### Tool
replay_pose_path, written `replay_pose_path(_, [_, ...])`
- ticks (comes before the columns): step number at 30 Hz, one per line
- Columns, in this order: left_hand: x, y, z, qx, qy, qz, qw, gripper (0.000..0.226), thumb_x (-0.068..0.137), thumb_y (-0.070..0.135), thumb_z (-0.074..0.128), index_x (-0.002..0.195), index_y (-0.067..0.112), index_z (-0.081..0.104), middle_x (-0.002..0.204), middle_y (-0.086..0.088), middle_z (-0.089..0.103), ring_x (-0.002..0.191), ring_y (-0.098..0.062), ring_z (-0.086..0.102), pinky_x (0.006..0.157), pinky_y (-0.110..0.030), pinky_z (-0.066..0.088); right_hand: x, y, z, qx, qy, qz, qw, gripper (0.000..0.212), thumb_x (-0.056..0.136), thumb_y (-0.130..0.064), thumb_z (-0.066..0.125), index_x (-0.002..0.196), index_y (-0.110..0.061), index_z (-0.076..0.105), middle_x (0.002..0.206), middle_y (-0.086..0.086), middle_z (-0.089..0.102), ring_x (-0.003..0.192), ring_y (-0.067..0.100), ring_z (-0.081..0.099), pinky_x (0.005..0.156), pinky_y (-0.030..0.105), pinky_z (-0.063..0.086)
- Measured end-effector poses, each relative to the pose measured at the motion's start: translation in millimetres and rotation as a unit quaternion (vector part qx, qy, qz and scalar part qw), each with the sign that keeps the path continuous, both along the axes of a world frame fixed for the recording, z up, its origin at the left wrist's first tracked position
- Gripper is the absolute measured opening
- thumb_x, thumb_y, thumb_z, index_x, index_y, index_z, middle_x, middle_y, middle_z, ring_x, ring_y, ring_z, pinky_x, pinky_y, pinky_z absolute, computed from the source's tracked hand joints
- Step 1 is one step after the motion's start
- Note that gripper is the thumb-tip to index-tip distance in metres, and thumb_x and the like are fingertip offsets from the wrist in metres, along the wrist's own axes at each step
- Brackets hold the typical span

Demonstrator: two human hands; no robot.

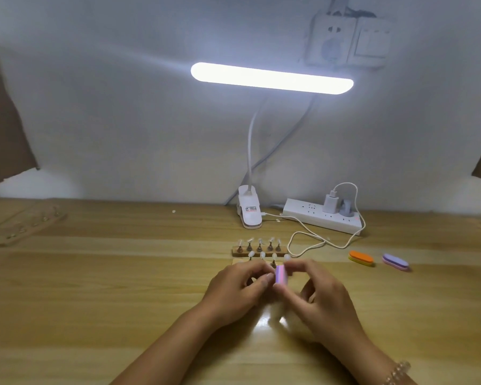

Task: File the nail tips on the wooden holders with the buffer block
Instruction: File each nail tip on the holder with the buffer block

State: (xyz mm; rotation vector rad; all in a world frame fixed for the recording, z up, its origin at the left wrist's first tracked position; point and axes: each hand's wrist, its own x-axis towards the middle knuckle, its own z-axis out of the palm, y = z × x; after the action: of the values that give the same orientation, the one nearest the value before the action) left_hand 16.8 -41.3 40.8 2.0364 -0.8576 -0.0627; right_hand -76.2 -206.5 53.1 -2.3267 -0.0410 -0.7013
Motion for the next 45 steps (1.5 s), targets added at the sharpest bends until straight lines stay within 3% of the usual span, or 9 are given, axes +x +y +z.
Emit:
replay_pose_path(9, [-1.1,0.1,0.9,0.025,-0.02,0.013,0.999,0.016,0.088,0.047,0.048,0.093,0.042,0.062,0.077,0.029,0.063,0.069,-0.006,0.06,0.075,-0.039,0.052,-0.2,3.3,0.2,-0.079,-0.016,-0.003,0.997,0.032,0.075,-0.046,0.075,0.098,-0.03,0.058,0.097,-0.019,0.058,0.058,-0.002,0.047,0.057,0.029,0.048])
replay_pose_path(13, [-1.2,-0.7,2.1,0.018,-0.013,0.005,1.0,0.014,0.092,0.045,0.051,0.094,0.04,0.064,0.082,0.026,0.067,0.071,-0.007,0.063,0.074,-0.04,0.055,5.0,-3.2,2.6,-0.015,-0.001,-0.036,0.999,0.028,0.076,-0.042,0.078,0.093,-0.029,0.059,0.094,-0.019,0.06,0.06,0.008,0.053,0.064,0.032,0.048])
replay_pose_path(17, [-1.7,1.2,1.8,0.007,-0.011,0.005,1.0,0.018,0.089,0.044,0.049,0.093,0.037,0.065,0.078,0.024,0.064,0.067,-0.006,0.059,0.072,-0.04,0.054,0.3,2.2,-0.4,-0.069,0.001,0.004,0.998,0.033,0.077,-0.043,0.077,0.097,-0.027,0.057,0.097,-0.02,0.057,0.059,-0.004,0.048,0.061,0.029,0.047])
replay_pose_path(21, [-0.8,-0.6,1.7,0.008,-0.011,0.008,1.0,0.015,0.089,0.045,0.05,0.089,0.043,0.064,0.08,0.023,0.065,0.068,-0.006,0.06,0.073,-0.042,0.055,3.5,-2.1,2.7,-0.03,0.013,-0.027,0.999,0.029,0.078,-0.042,0.077,0.095,-0.028,0.057,0.096,-0.019,0.059,0.059,0.007,0.051,0.065,0.032,0.048])
replay_pose_path(25, [-1.2,0.0,1.3,-0.006,0.0,0.002,1.0,0.018,0.09,0.041,0.05,0.093,0.034,0.066,0.081,0.018,0.066,0.073,-0.011,0.061,0.071,-0.046,0.055,-2.4,5.8,2.9,-0.122,-0.024,-0.016,0.992,0.036,0.075,-0.044,0.08,0.095,-0.023,0.059,0.094,-0.015,0.059,0.057,0.004,0.05,0.051,0.03,0.046])
replay_pose_path(29, [-1.2,-1.2,2.7,-0.001,0.003,0.001,1.0,0.02,0.09,0.045,0.05,0.094,0.037,0.068,0.082,0.018,0.068,0.078,-0.012,0.064,0.07,-0.048,0.056,1.2,0.8,5.8,-0.049,-0.007,-0.034,0.998,0.032,0.076,-0.047,0.075,0.093,-0.027,0.057,0.093,-0.019,0.058,0.057,0.008,0.052,0.058,0.031,0.047])
replay_pose_path(35, [-0.7,-0.4,1.2,-0.015,0.025,-0.003,1.0,0.021,0.089,0.042,0.052,0.096,0.034,0.07,0.086,0.015,0.07,0.081,-0.017,0.065,0.073,-0.05,0.054,-3.7,7.6,2.7,-0.091,-0.015,0.011,0.996,0.04,0.073,-0.059,0.068,0.095,-0.028,0.056,0.095,-0.02,0.056,0.056,0.009,0.053,0.051,0.03,0.047])
replay_pose_path(40, [-2.5,-1.7,-0.1,-0.044,0.068,-0.009,0.997,0.014,0.093,0.04,0.053,0.1,0.039,0.065,0.091,0.015,0.076,0.09,-0.007,0.071,0.064,-0.037,0.052,4.0,-6.4,2.7,0.011,-0.033,-0.075,0.997,0.031,0.075,-0.037,0.079,0.095,-0.03,0.056,0.097,-0.019,0.06,0.061,0.011,0.057,0.063,0.035,0.051])
replay_pose_path(45, [-0.1,-1.4,1.0,-0.014,0.026,0.004,1.0,0.023,0.088,0.043,0.051,0.1,0.036,0.07,0.089,0.016,0.071,0.076,-0.013,0.064,0.072,-0.049,0.056,0.2,5.8,1.1,-0.082,0.001,-0.002,0.997,0.035,0.076,-0.045,0.075,0.102,-0.03,0.055,0.1,-0.02,0.056,0.061,-0.004,0.051,0.058,0.026,0.047])
